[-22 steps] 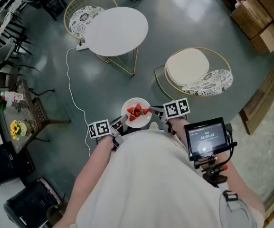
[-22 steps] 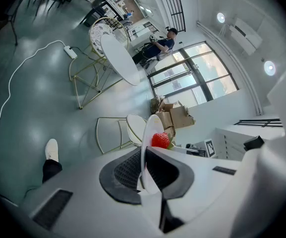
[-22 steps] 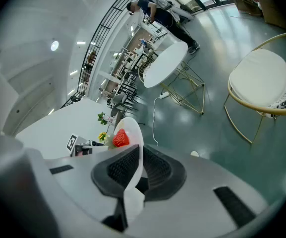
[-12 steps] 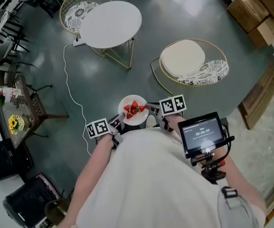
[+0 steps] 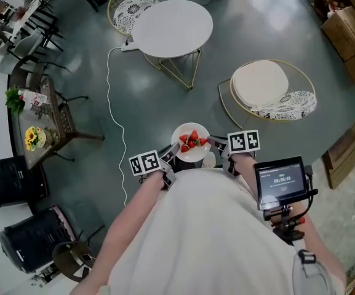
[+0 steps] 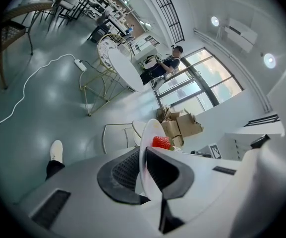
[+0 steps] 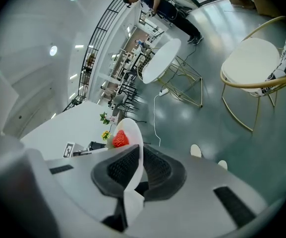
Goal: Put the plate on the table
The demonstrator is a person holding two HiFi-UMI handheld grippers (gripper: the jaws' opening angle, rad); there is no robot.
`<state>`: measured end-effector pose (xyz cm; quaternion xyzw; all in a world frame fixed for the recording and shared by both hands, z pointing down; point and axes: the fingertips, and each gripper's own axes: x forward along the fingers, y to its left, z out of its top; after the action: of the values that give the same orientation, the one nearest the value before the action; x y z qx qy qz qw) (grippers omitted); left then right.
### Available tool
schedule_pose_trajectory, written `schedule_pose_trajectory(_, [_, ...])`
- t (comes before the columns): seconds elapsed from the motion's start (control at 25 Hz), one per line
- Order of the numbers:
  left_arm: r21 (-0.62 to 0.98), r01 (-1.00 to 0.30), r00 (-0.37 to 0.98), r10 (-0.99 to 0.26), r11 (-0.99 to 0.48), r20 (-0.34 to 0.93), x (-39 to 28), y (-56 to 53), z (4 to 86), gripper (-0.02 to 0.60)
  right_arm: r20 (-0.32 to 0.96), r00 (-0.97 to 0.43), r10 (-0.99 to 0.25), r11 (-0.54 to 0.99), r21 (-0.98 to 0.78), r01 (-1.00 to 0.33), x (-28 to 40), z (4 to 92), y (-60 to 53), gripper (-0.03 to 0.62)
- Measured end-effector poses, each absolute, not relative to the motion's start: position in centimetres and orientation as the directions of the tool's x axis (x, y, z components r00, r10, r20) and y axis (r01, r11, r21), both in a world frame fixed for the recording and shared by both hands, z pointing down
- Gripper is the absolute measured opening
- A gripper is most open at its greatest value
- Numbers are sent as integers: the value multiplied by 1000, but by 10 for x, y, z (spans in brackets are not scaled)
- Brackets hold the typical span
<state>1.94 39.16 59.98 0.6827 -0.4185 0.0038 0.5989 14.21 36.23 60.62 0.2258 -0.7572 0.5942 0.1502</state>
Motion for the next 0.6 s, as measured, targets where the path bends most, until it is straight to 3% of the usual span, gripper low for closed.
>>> schedule_pose_trajectory(0.6, [845,-533,656,-608,47,447,11,359,580,15,431,-876,-214,145,-873,-465,136,595,328,26])
